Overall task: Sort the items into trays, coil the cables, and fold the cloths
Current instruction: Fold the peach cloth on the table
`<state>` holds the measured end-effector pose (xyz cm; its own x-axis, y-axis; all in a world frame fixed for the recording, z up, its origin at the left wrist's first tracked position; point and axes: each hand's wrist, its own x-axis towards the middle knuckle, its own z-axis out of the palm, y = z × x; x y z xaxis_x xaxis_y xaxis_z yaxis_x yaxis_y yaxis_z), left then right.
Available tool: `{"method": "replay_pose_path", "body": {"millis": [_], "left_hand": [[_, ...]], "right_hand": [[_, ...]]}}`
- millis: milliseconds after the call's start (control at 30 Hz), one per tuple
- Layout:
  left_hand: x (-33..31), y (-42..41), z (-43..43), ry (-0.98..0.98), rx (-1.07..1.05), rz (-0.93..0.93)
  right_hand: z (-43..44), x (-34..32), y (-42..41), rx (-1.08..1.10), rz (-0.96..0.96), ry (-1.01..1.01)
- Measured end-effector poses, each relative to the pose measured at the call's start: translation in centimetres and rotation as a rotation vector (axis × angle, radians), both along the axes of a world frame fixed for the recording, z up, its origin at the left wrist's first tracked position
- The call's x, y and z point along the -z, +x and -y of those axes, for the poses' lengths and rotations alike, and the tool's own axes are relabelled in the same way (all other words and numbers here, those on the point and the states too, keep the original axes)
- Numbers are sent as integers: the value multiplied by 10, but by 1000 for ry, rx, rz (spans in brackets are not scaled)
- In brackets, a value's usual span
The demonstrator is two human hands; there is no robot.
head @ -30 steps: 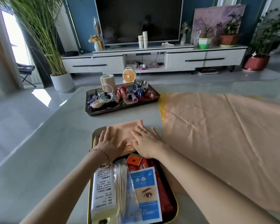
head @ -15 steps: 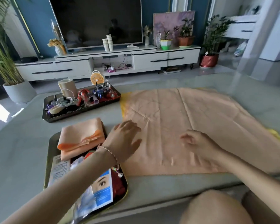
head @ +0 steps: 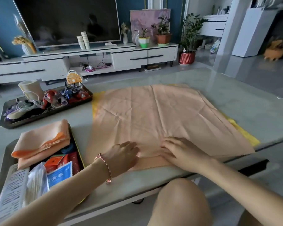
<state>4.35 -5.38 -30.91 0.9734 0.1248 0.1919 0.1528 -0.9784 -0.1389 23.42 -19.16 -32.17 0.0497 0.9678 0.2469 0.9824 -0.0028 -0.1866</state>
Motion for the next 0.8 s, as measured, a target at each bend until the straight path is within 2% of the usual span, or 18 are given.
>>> {"method": "replay_pose_path", "body": {"millis": [67, 100, 233, 367, 500, 667, 800], "left_hand": [[2, 5, -2, 18, -11, -31], [2, 8, -2, -43, -63, -60], [12, 17, -11, -118, -289, -104], [8, 25, -14, -127, -353, -60], [-3, 33, -16, -144, -494, -41], [-22, 36, -25, -267, -596, -30], [-41, 33, -35, -339, -506, -148]], "right_hand": [[1, 1, -1, -27, 122, 21], [1, 0, -1, -21, 152, 13], [4, 2, 7, 73, 164, 46], [8, -7, 25, 257, -20, 61], [15, -15, 47, 377, -29, 73], [24, -27, 72, 438, -156, -149], [26, -46, 85, 387, -260, -265]]}}
